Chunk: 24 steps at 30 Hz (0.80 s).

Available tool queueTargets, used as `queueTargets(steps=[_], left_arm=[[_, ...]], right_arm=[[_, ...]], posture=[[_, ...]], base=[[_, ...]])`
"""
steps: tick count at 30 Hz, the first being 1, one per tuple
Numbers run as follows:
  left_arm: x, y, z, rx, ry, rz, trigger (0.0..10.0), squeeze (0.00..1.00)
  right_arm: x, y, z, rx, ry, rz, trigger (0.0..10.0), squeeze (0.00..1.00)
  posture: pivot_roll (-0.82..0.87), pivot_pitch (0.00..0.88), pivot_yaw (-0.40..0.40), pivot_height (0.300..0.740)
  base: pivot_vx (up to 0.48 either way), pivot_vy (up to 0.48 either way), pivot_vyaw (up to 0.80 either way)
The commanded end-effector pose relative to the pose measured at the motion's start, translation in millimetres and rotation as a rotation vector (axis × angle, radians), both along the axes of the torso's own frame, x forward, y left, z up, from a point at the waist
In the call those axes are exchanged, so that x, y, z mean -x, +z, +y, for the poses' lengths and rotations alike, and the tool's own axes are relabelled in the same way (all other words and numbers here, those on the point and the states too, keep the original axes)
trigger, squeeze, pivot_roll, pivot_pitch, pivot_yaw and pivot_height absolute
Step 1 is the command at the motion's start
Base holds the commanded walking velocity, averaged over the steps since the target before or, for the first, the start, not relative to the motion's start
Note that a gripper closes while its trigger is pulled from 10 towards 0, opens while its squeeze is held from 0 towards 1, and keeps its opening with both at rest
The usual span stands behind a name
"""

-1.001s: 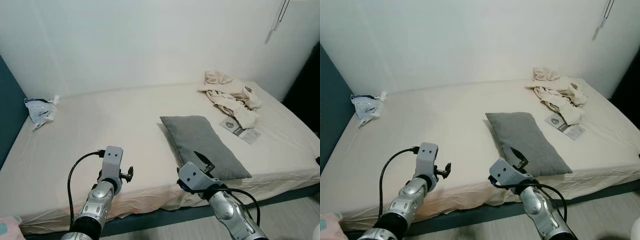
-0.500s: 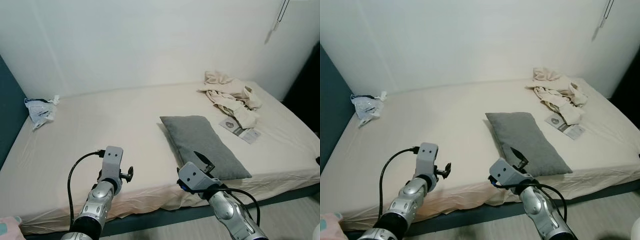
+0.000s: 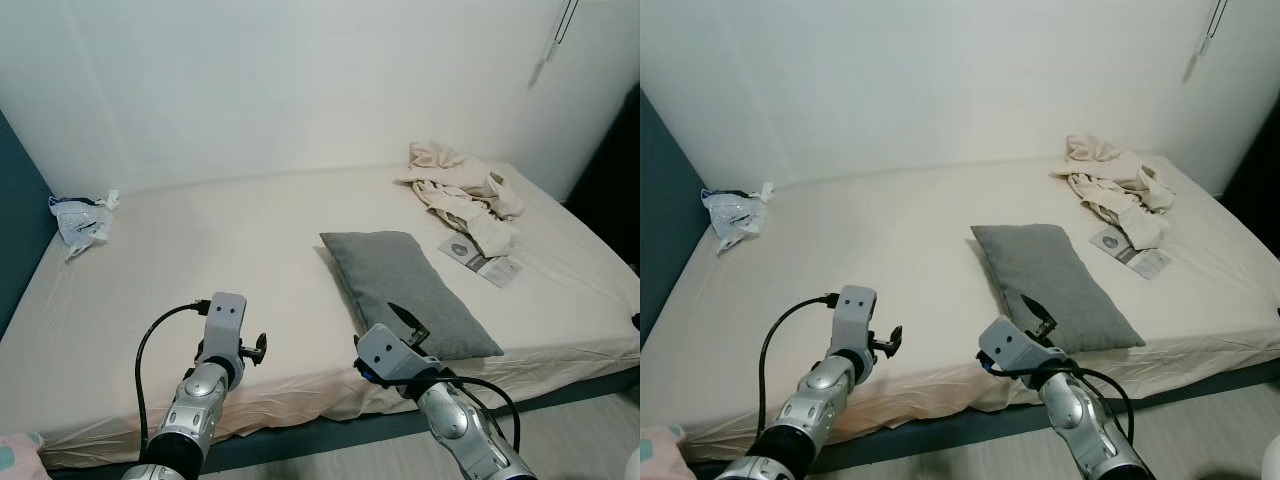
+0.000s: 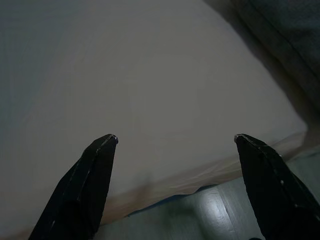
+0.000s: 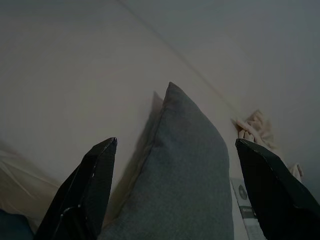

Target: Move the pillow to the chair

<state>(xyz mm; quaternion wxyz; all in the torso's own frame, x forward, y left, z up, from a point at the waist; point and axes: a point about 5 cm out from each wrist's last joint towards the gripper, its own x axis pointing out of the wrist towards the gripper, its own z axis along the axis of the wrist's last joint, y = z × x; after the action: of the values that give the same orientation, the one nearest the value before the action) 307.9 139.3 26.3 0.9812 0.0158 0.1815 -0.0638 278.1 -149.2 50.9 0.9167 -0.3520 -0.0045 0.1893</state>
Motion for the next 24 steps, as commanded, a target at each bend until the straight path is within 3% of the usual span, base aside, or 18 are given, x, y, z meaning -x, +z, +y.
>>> queueTargets(steps=[1, 24], left_arm=[[1.9, -3.8, 0.0, 0.001, 0.0, 0.018, 10.0, 0.0], [1.5, -3.8, -3.0, 0.006, -0.007, 0.013, 10.0, 0.0]], right_arm=[[2.9, -3.6, 0.3, -0.002, -0.001, 0.013, 10.0, 0.0], [8.2, -6.9, -4.1, -0.001, -0.005, 0.02, 10.0, 0.0]], posture=[[-0.1, 0.043, 0.019, 0.74], [-0.11, 0.021, 0.012, 0.74]], base=[[0.0, 0.0, 0.0], [0.0, 0.0, 0.0]])
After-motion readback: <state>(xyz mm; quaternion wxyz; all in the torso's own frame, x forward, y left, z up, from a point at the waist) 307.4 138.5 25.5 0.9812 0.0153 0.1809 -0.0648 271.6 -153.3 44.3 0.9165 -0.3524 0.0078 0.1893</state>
